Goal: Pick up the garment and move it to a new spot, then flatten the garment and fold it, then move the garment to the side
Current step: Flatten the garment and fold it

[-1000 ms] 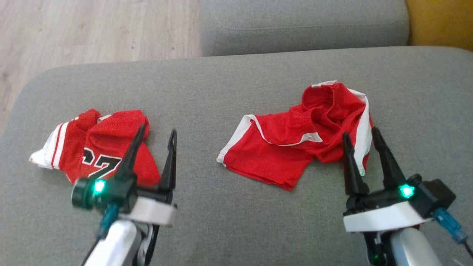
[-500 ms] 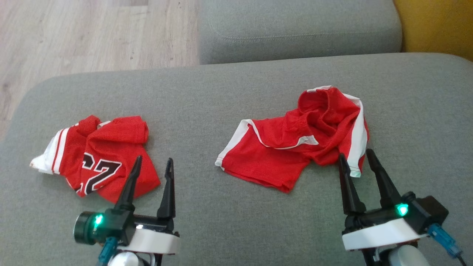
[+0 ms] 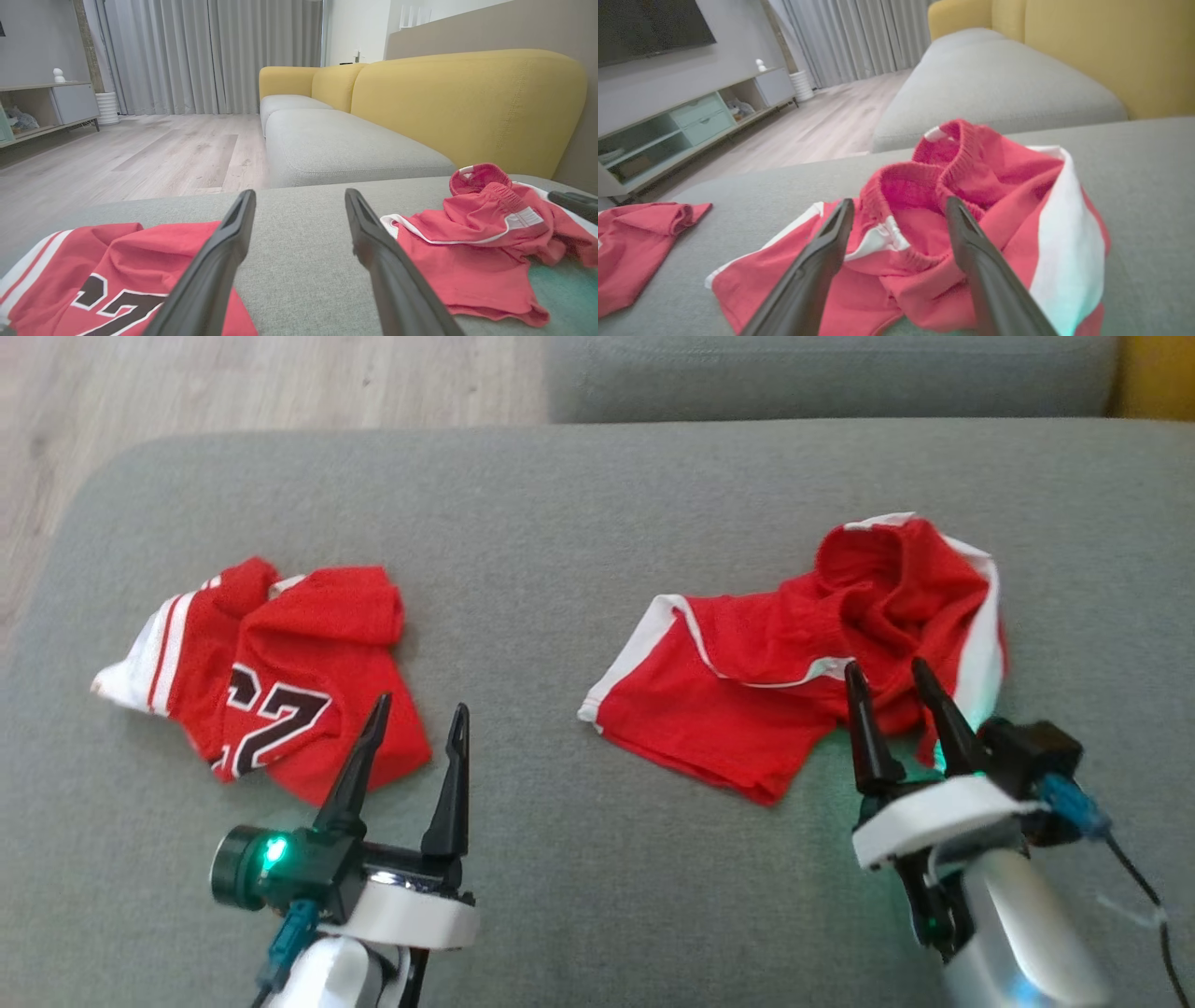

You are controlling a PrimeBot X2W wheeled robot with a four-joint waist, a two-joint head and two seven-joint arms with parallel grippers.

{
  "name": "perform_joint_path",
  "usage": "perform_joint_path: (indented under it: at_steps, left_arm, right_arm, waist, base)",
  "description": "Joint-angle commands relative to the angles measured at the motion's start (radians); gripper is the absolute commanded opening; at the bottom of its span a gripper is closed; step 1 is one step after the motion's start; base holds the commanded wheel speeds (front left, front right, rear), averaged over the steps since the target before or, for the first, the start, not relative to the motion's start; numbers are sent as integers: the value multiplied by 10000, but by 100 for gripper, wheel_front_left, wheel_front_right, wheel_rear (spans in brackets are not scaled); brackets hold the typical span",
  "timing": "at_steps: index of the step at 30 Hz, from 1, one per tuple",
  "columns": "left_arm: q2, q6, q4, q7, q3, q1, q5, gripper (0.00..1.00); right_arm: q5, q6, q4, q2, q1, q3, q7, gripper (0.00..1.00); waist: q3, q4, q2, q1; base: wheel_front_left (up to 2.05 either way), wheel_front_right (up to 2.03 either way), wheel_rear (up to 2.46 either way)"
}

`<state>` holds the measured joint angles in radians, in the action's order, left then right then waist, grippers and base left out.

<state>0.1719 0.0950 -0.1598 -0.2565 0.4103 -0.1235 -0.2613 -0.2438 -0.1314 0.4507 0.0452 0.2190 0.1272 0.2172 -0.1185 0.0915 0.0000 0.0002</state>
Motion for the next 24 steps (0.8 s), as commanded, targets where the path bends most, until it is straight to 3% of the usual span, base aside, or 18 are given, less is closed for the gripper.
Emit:
perform_joint_path:
  at_steps: [1, 10, 11, 12, 18, 24]
  left_arm:
    - [11, -63, 217, -53, -447, -460, 100, 100]
    - [-221, -267, 34, -53, -606, -662, 264, 100]
    - [-250, -281, 25, -53, -628, -662, 274, 100]
    - [-280, -298, 11, -53, -648, -661, 279, 100]
    - [-389, -384, -60, -53, -769, -643, 355, 100]
    - [-487, -436, -120, -53, -993, -504, 402, 100]
  right_arm:
    - [-19, 7, -43, 50, 499, 245, 15, 100]
    - [-211, 7, 2542, 50, 2065, 1141, 61, 97]
    - [-222, 7, 2711, 50, 2191, 1266, 90, 15]
    - [-212, 7, 2837, 50, 2311, 1343, 144, 0]
    - [-415, 7, 2582, 50, 2690, 959, 431, 0]
    - [-544, 7, 275, 50, 2076, -457, 443, 0]
  waist:
    - [-132, 145, 0, -2]
    - [-442, 408, 0, -2]
    - [-467, 409, 0, -2]
    - [-486, 406, 0, -2]
    - [-524, 307, 0, -2]
    - [-203, 52, 0, -2]
  base:
    - [0, 0, 0]
    - [0, 0, 0]
    - [0, 0, 0]
    - [0, 0, 0]
    - [0, 0, 0]
    - [0, 0, 0]
